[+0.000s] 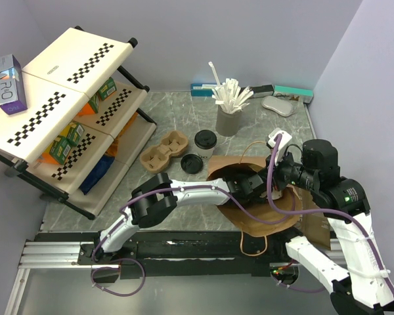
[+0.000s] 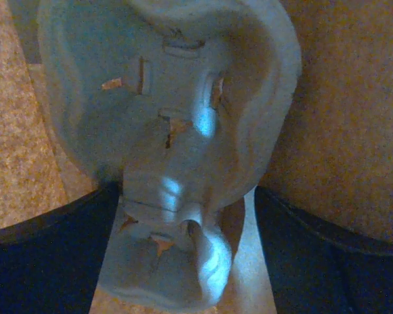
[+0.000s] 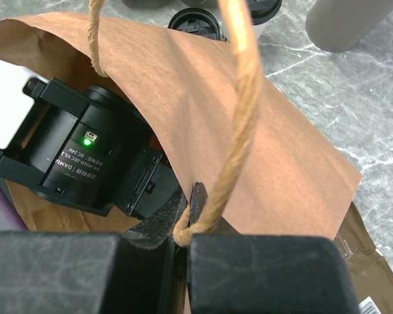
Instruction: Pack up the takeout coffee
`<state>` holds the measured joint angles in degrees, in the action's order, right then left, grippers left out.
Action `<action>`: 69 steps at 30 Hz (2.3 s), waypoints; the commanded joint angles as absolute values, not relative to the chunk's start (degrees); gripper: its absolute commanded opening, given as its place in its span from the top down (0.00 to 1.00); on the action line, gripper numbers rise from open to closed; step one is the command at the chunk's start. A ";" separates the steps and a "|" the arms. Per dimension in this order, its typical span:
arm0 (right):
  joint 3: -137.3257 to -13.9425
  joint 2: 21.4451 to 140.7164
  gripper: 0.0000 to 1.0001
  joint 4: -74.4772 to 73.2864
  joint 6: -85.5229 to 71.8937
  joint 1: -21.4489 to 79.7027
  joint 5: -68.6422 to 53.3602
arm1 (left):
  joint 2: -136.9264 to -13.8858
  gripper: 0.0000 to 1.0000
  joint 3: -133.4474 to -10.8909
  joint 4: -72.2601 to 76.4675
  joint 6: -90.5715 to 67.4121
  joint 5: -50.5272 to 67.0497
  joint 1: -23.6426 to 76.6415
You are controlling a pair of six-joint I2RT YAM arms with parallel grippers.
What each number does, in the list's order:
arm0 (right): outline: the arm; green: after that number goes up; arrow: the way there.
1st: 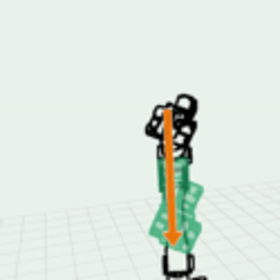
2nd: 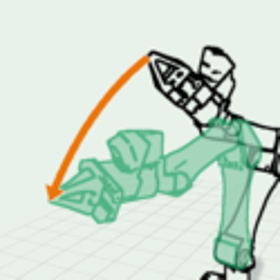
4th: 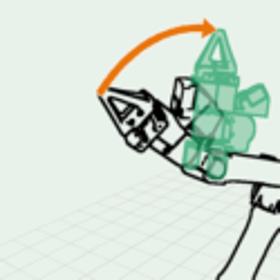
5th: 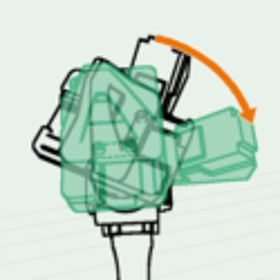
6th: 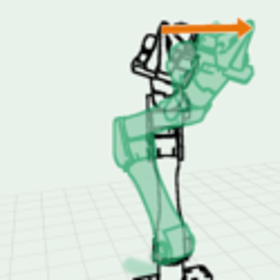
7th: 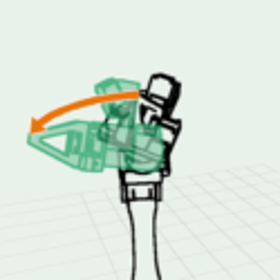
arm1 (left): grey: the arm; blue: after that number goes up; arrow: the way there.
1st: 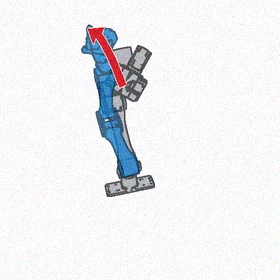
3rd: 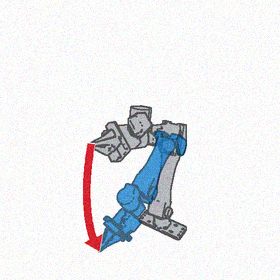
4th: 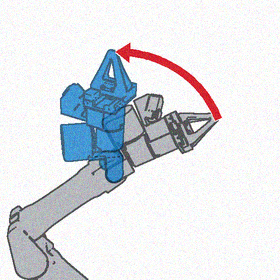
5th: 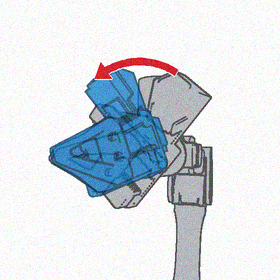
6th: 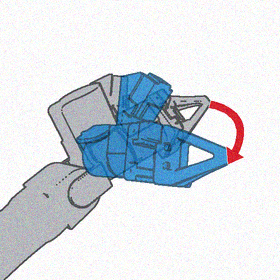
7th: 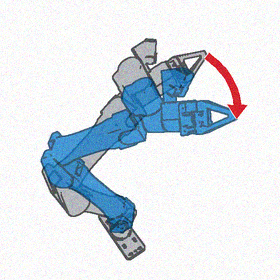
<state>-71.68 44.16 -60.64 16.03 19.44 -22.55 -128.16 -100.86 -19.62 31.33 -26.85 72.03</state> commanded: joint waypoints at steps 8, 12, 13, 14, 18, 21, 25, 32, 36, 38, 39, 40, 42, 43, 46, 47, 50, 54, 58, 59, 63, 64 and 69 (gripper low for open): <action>-71.37 44.30 1.00 -62.93 11.95 19.42 -25.23 | -122.52 0.00 -102.83 -19.60 25.32 -19.16 70.49; -71.11 44.47 1.00 -62.67 11.78 19.25 -24.70 | -122.08 0.01 -103.80 -20.65 23.73 -17.67 70.49; -71.10 44.56 1.00 -62.67 11.69 19.07 -24.52 | -121.91 0.01 -103.89 -20.83 23.21 -17.32 70.49; -71.02 44.56 1.00 -62.58 11.78 19.07 -24.43 | -121.82 0.01 -104.06 -20.92 22.94 -16.88 70.49; -70.75 44.65 1.00 -62.58 11.87 18.98 -23.91 | -121.29 0.01 -104.24 -21.18 22.24 -16.00 70.49; -70.23 44.56 1.00 -62.32 11.69 18.90 -23.56 | -120.76 0.01 -104.15 -21.27 21.97 -15.30 70.49; -69.96 44.65 1.00 -62.23 11.69 18.55 -23.38 | -119.36 0.01 -103.01 -20.39 21.80 -13.45 70.49; -69.17 44.82 1.00 -62.40 12.13 18.46 -22.07 | -117.51 0.01 -101.69 -18.02 21.27 -12.13 70.49; -68.47 44.82 1.00 -62.23 12.22 18.20 -17.06 | -116.37 0.01 -100.29 -16.53 21.36 -11.87 70.49; -68.38 44.91 1.00 -61.88 12.13 18.02 -15.74 | -115.93 0.01 -98.71 -16.00 21.79 -10.99 70.40; -68.38 45.00 1.00 -61.79 12.04 18.02 -15.65 | -115.58 0.01 -98.27 -15.21 22.23 -10.64 70.40; -68.29 45.09 1.00 -61.70 12.04 17.93 -15.82 | -115.49 0.01 -97.91 -15.29 22.32 -9.94 70.49; -68.12 45.35 1.00 -61.70 11.95 17.93 -16.43 | -114.88 0.01 -97.12 -14.68 22.76 -9.32 70.58; -68.03 45.35 1.00 -61.70 11.95 18.02 -16.44 | -114.53 0.01 -96.86 -14.42 23.02 -8.88 70.66; -68.03 45.70 1.00 -61.79 12.04 18.02 -16.26 | -113.12 0.01 -95.45 -12.84 23.99 -7.30 70.84; -68.20 45.79 1.00 -61.70 12.04 17.93 -16.26 | -112.85 0.04 -95.10 -12.57 24.08 -6.69 70.84; -68.47 46.05 1.00 -61.61 12.04 18.02 -16.08 | -112.41 0.12 -95.18 -13.09 24.35 -5.89 70.93; -68.20 45.79 1.00 -61.61 12.13 17.93 -15.73 | -111.10 0.29 -94.40 -13.01 24.00 -4.14 70.93; -67.59 45.35 1.00 -61.52 11.95 17.93 -15.47 | -110.22 0.38 -93.78 -13.53 23.38 -2.90 70.93; -67.41 45.18 1.00 -61.52 12.04 17.84 -15.38 | -109.61 0.39 -93.61 -13.62 23.38 -2.47 70.93; -67.41 44.91 1.00 -61.17 12.39 17.93 -14.68 | -107.58 0.47 -91.94 -12.84 24.26 0.26 71.02; -67.59 44.91 1.00 -61.00 12.39 17.84 -14.50 | -107.14 0.50 -91.06 -12.57 24.52 1.22 71.10; -68.73 45.17 1.00 -60.56 13.36 17.84 -13.45 | -105.38 0.76 -89.74 -13.27 26.89 4.30 71.46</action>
<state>-68.82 44.73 -56.55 13.32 18.11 -16.71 -110.85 -89.76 -16.93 25.47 -0.08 71.24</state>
